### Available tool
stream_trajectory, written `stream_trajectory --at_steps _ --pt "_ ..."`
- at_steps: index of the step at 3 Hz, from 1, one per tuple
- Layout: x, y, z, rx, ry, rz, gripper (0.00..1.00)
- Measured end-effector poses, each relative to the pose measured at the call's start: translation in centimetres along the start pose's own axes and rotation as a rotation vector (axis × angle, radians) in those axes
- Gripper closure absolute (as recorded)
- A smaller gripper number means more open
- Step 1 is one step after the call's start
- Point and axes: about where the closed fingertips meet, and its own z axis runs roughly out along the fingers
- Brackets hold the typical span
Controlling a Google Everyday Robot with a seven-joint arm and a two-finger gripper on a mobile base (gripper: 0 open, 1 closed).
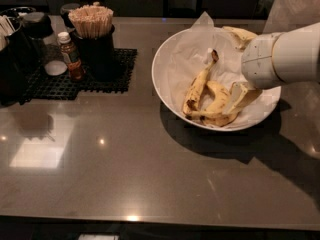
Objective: Pick banana from white bowl
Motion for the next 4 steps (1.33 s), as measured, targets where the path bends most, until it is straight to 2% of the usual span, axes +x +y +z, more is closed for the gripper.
stream_trajectory --at_steps 3,4 --pt "-0.12 1.29 1.85 0.021 -0.040 0.005 0.05" --pt "-0.42 1.00 1.96 0.052 -0.048 -0.027 0.16"
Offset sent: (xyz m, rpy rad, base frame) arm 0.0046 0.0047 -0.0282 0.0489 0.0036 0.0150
